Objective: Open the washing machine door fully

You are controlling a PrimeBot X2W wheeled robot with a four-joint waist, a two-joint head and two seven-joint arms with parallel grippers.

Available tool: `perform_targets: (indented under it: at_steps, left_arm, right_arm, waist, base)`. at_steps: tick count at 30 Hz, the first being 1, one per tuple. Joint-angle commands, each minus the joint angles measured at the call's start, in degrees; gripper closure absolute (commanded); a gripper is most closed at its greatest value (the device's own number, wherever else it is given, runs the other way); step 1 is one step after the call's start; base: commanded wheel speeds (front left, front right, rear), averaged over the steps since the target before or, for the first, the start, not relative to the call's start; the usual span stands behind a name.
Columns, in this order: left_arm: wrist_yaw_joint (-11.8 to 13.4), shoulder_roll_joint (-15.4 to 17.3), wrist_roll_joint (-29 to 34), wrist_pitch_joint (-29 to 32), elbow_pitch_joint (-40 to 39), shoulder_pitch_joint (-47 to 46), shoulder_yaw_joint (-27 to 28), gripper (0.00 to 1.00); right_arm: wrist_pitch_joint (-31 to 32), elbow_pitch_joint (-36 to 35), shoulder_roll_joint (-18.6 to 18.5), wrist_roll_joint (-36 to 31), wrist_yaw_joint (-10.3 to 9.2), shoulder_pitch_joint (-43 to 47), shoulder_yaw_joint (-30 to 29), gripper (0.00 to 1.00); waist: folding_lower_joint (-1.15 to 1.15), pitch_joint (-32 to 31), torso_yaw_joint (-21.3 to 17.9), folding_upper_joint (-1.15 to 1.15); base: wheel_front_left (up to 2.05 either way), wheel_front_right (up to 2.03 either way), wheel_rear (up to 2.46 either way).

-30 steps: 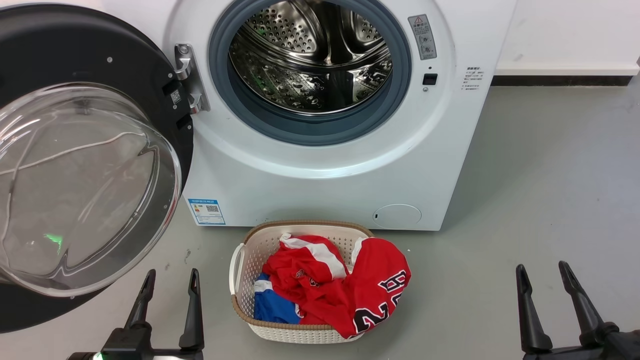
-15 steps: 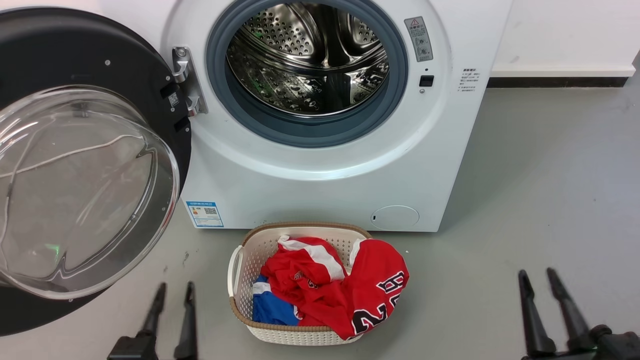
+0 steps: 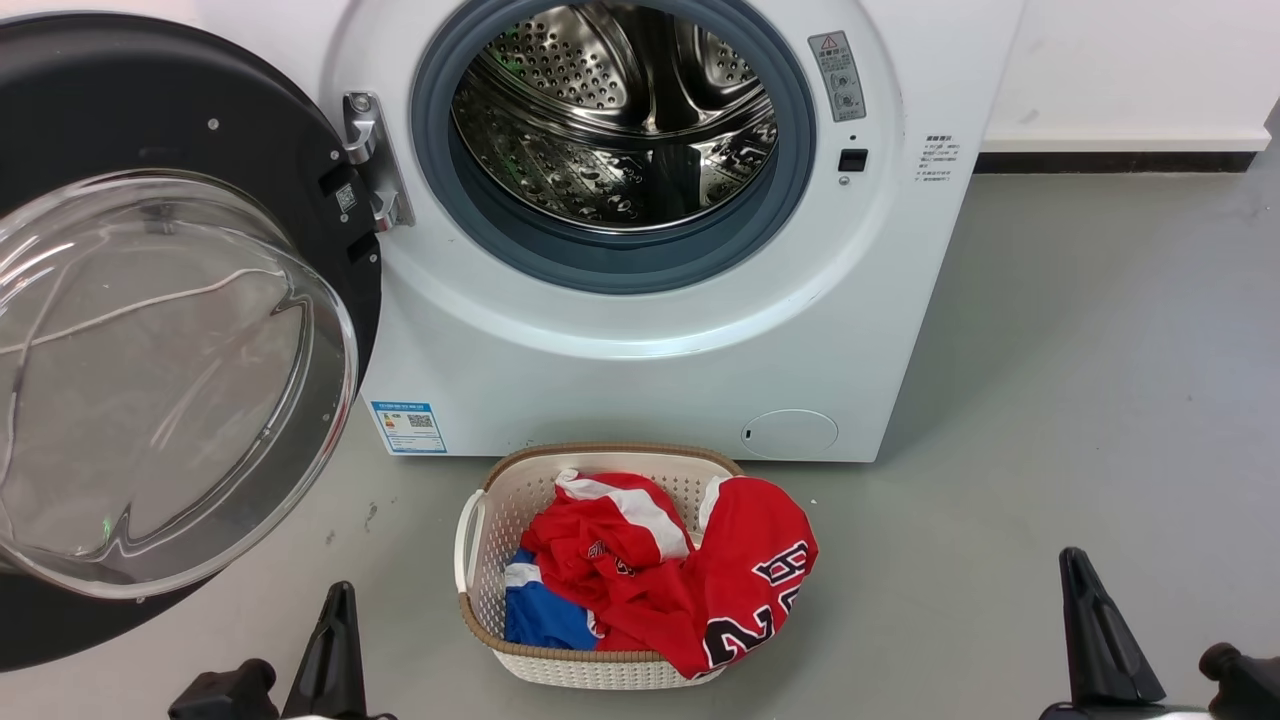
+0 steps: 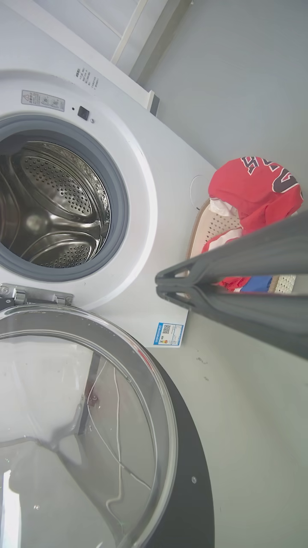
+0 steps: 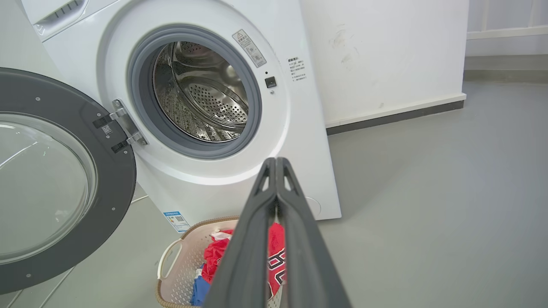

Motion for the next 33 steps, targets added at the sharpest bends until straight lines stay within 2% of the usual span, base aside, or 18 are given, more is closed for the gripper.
perform_targets:
  at_steps: [1,19,33]
  left_arm:
    - [-0.42,0.05,-3.1,0.59,-0.49,-1.96,0.36,1.0]
    - [-1.55,0.05,-21.01,4.87,1.48,-5.12,1.22,1.0]
    - [-2.23,0.06,-31.92,7.56,2.74,-7.11,1.82,1.0]
  right_arm:
    - [0.45,-0.3,-0.6,3.34,0.01,-2.13,0.07,1.0]
    - [3.96,3.12,-1.35,21.73,0.0,-5.91,0.2,1.0]
    - [6.32,5.19,-1.62,32.73,0.0,-8.24,0.01,1.0]
  waist:
    - [0.0,0.02,0.0,0.0]
    - [0.0,0.25,-0.08,0.0]
    - [0.0,0.42,-0.13,0.0]
  base:
    - [0.0,0.0,0.0]
    - [0.0,0.0,0.0]
    - [0.0,0.0,0.0]
